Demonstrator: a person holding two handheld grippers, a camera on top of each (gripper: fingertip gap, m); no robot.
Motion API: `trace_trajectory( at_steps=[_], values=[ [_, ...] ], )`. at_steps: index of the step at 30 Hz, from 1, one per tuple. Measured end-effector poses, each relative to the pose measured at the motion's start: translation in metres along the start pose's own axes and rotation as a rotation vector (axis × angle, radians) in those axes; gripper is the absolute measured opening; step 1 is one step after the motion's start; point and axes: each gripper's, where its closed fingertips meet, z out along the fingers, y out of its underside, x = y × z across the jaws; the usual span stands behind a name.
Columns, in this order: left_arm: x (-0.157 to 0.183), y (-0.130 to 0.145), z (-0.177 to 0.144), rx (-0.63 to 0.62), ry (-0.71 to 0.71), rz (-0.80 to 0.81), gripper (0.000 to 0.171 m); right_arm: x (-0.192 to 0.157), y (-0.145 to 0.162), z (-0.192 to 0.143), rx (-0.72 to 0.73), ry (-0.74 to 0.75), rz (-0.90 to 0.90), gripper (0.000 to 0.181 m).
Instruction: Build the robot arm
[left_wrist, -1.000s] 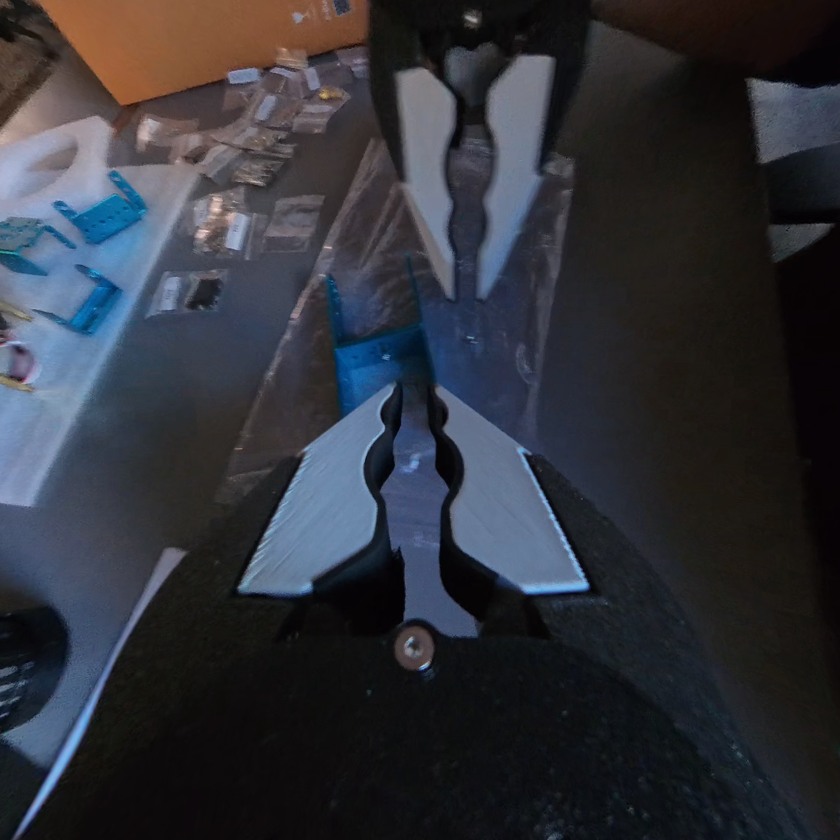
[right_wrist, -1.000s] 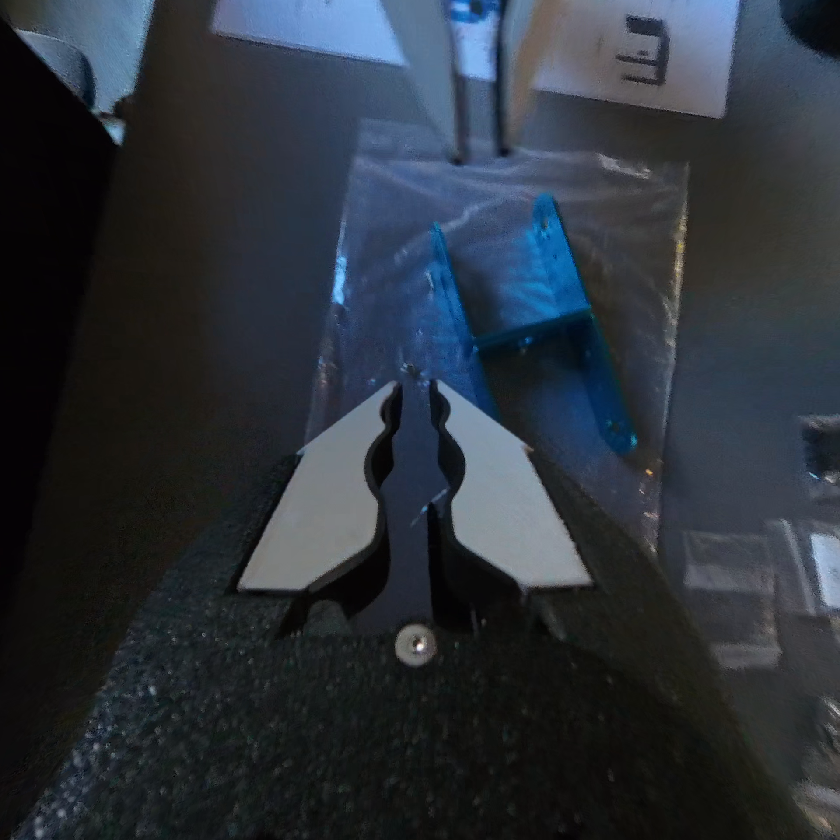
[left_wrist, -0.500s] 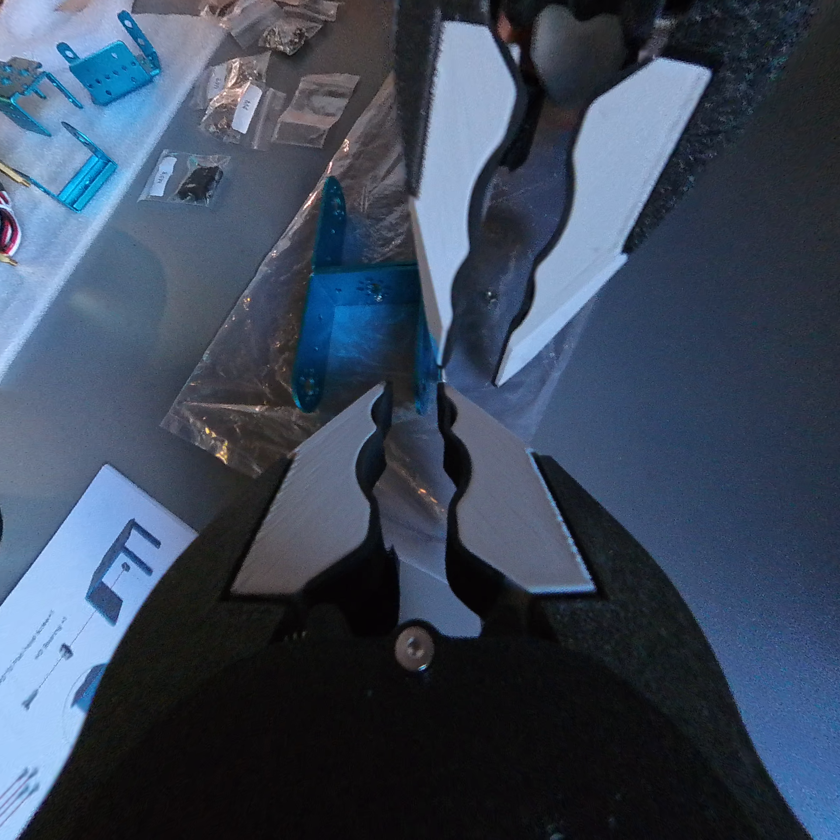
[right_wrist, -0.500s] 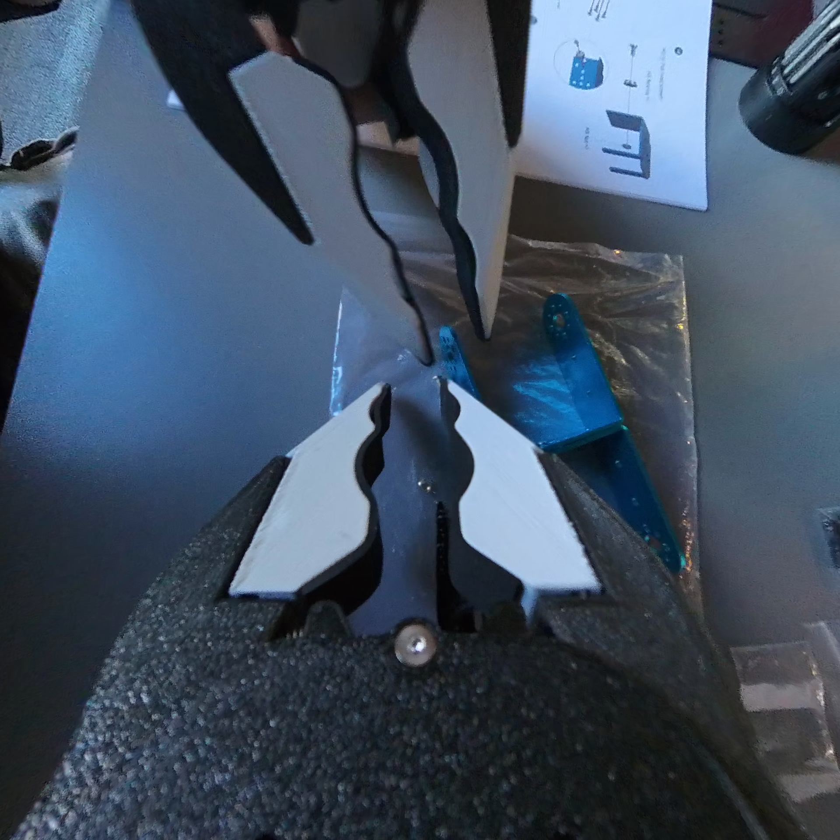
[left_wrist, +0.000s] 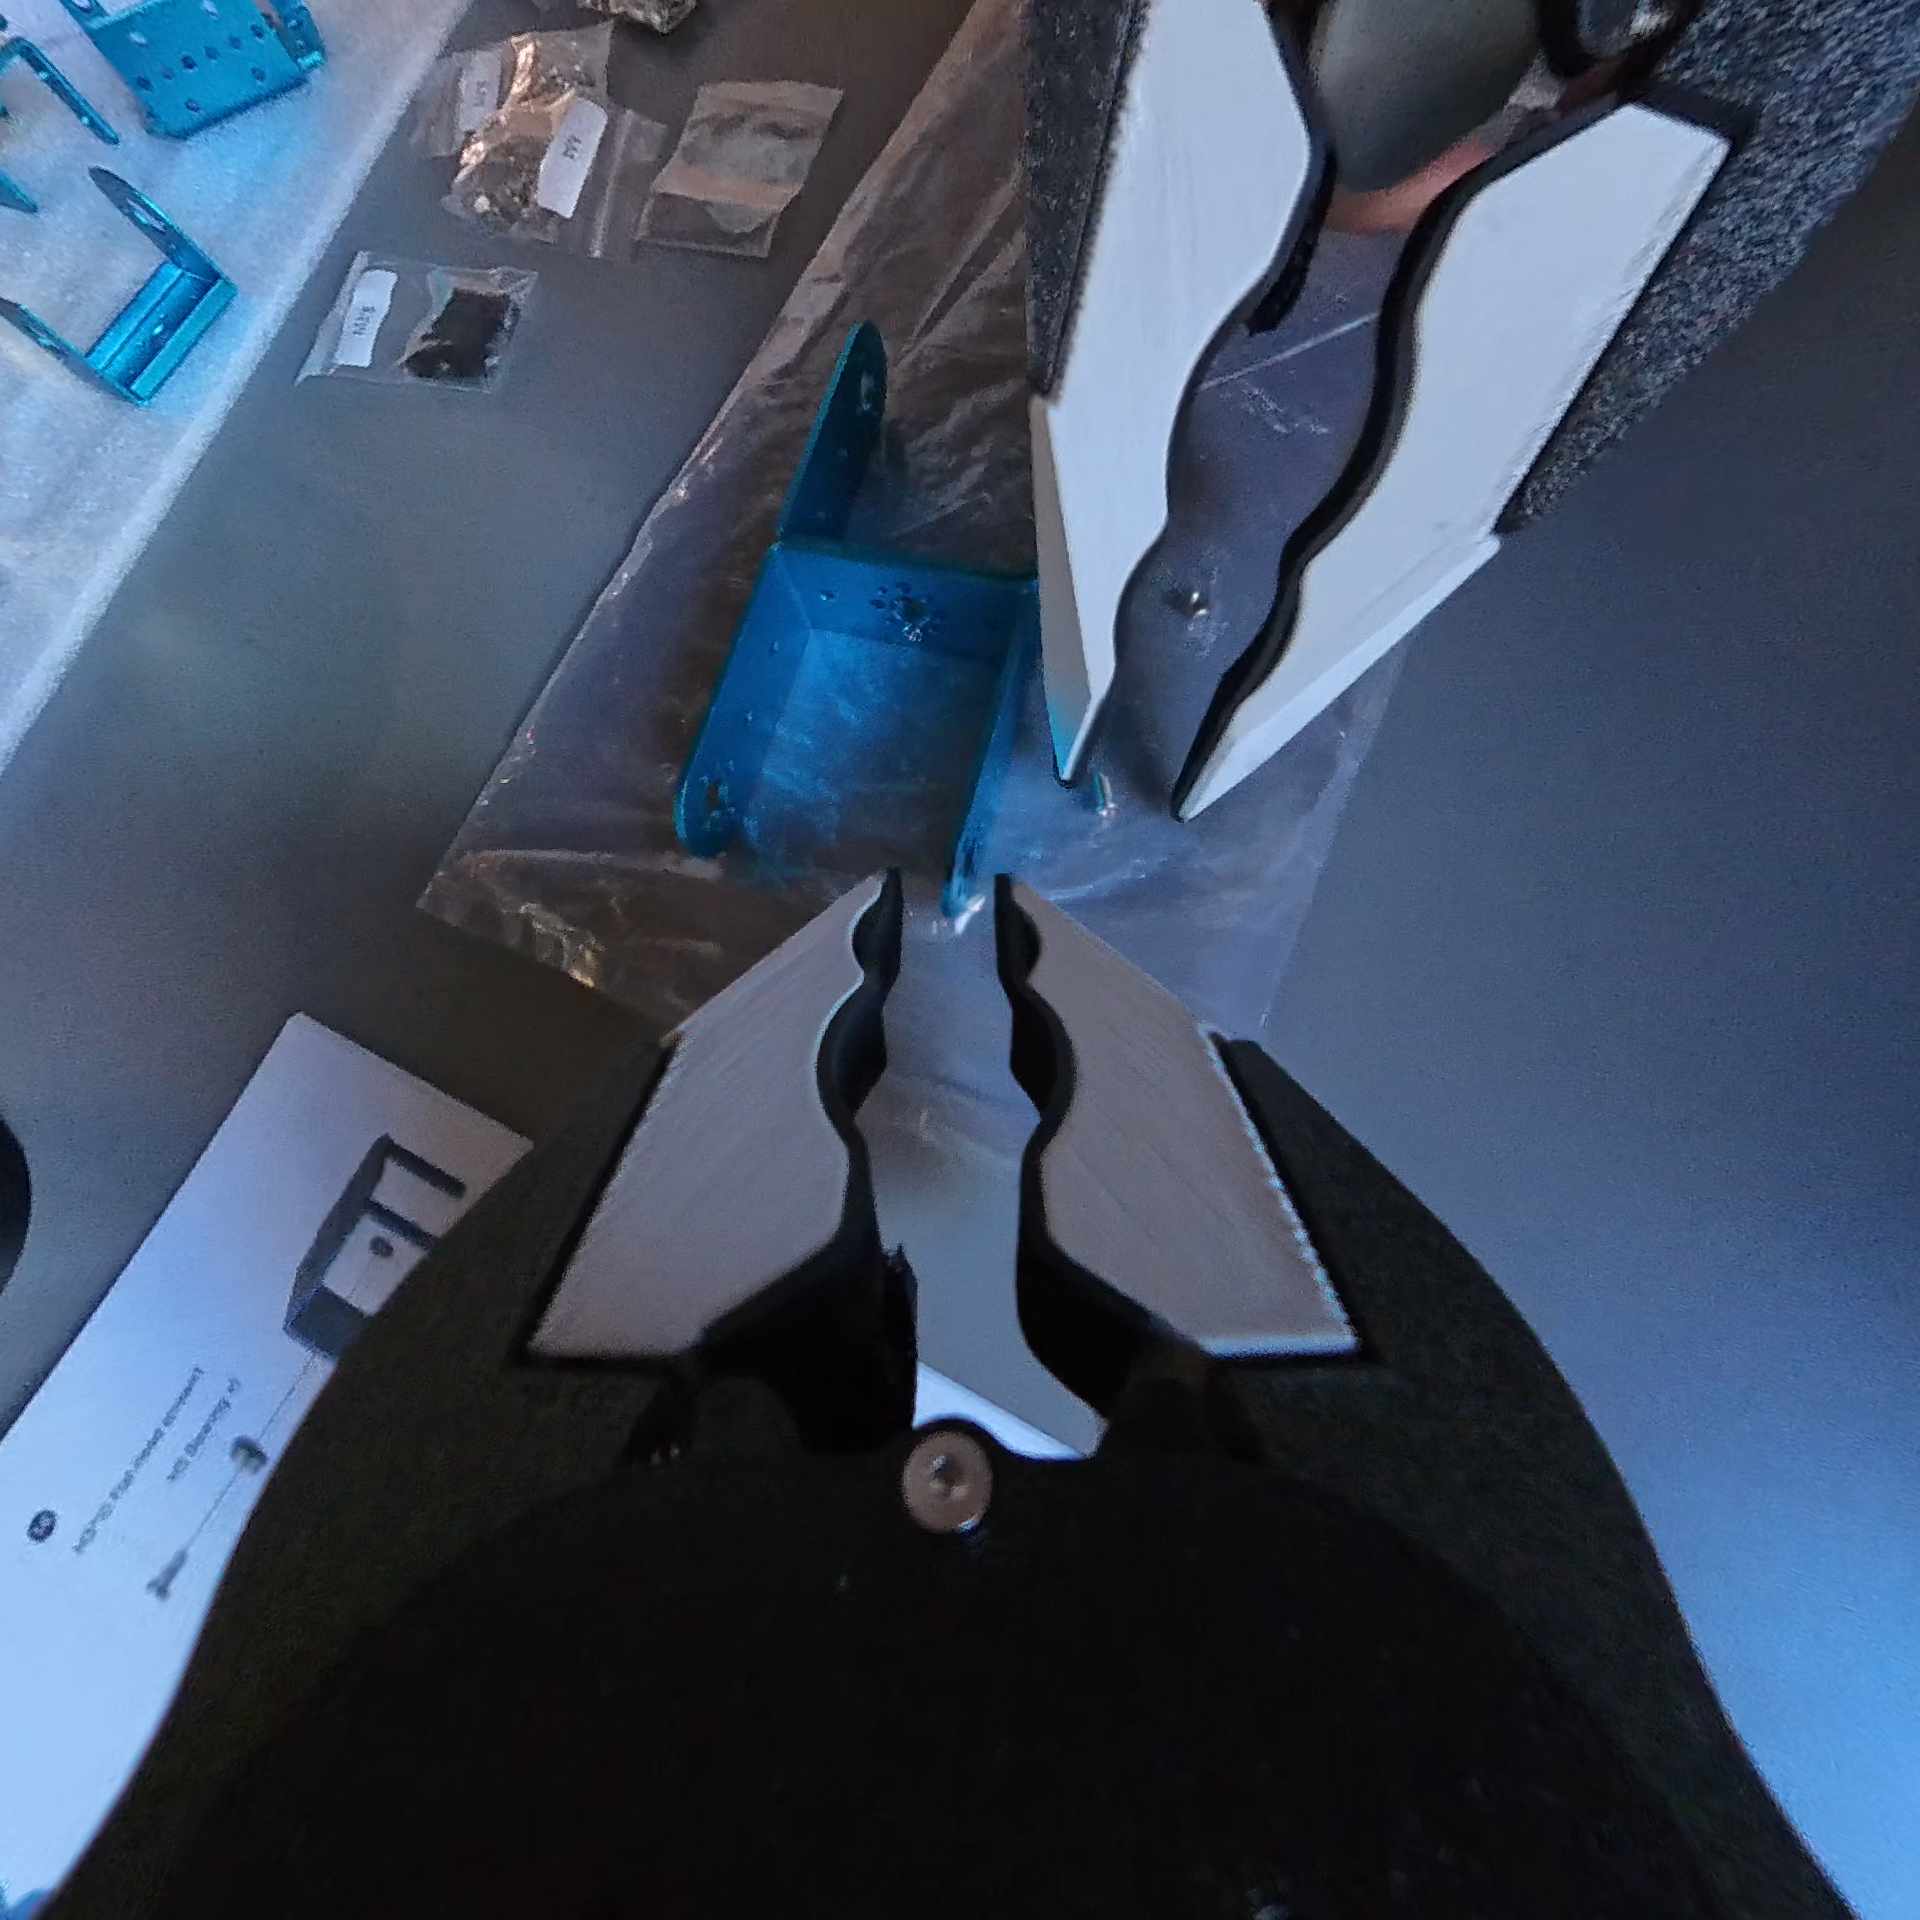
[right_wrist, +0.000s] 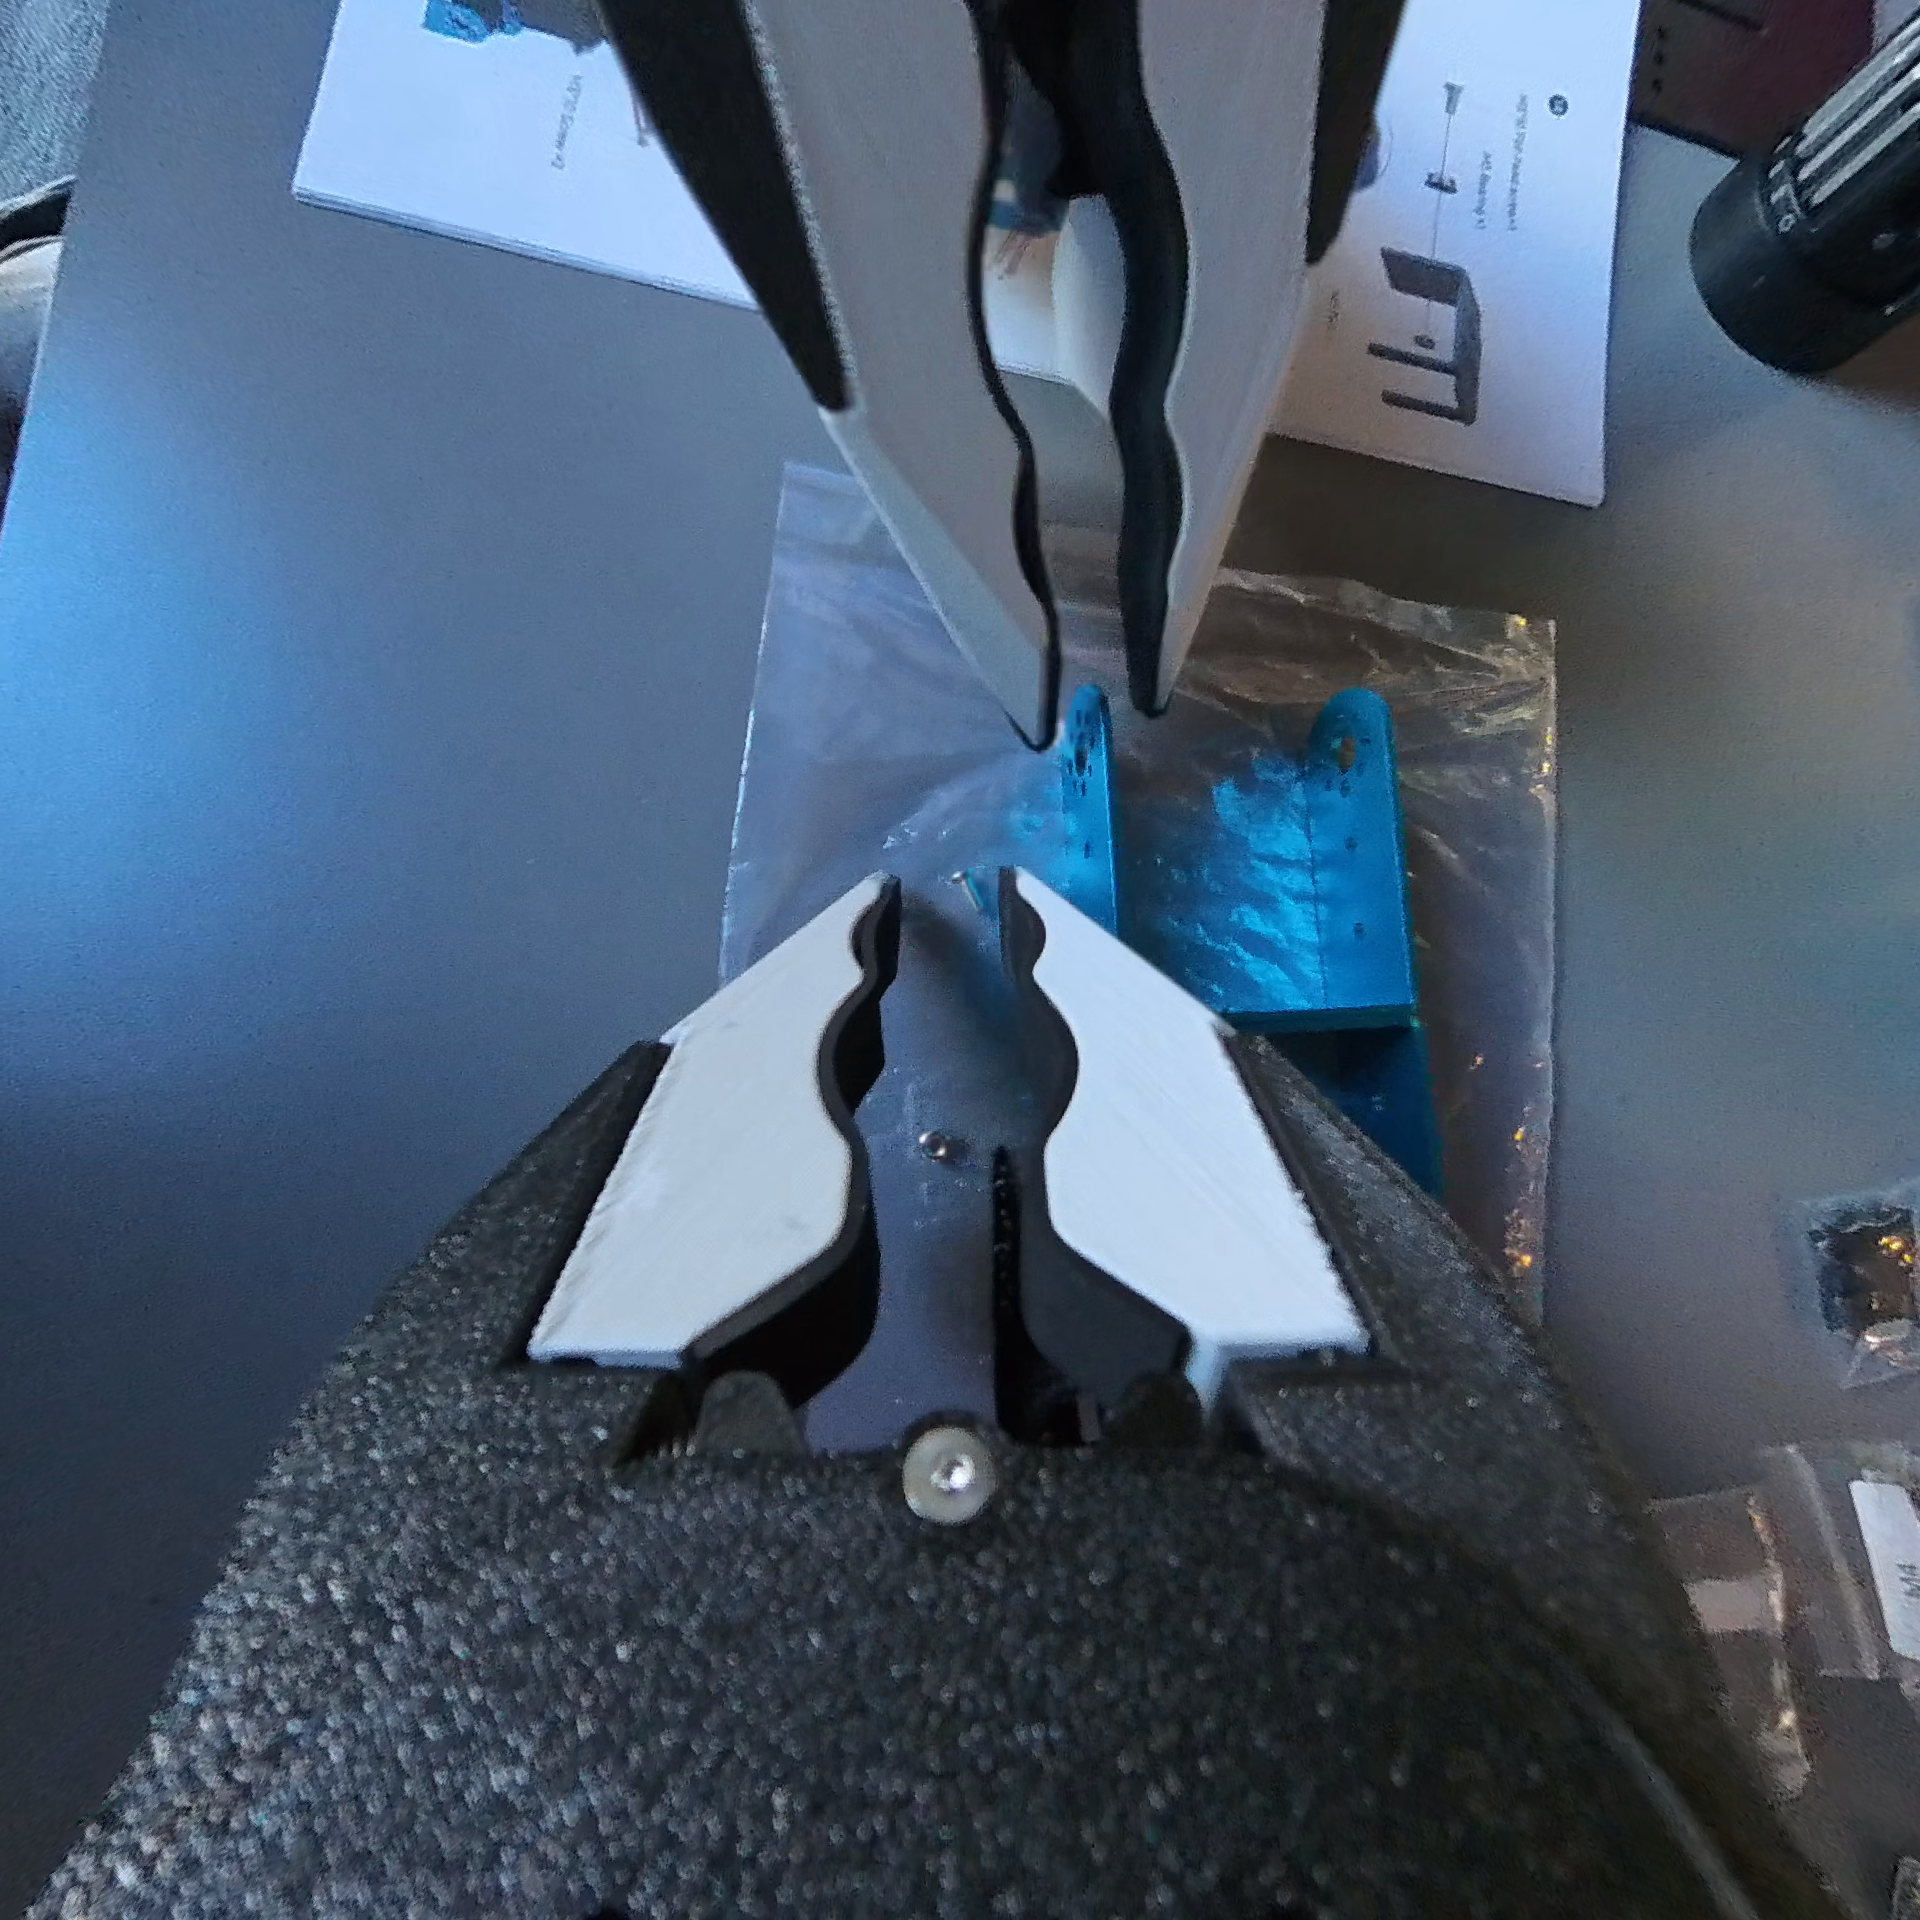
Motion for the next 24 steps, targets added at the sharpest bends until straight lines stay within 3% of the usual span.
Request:
trace_trajectory(
  at_steps=[6,14,19,24],
  values=[
    [0.001,-0.002,-0.024,0.078,-0.101,-0.011,0.018,-0.001,-0.001,0.004,-0.011,-0.046,0.031,0.017],
    [0.016,-0.002,-0.033,0.132,-0.161,0.0,0.018,-0.004,0.006,0.001,-0.005,-0.147,0.101,0.008],
    [0.02,-0.012,-0.041,0.243,-0.175,-0.048,0.017,-0.003,0.006,0.001,-0.01,-0.16,0.119,0.003],
    [0.015,-0.018,-0.044,0.253,-0.21,-0.118,0.017,0.0,0.002,-0.003,0.017,-0.149,0.143,0.002]
  ],
)
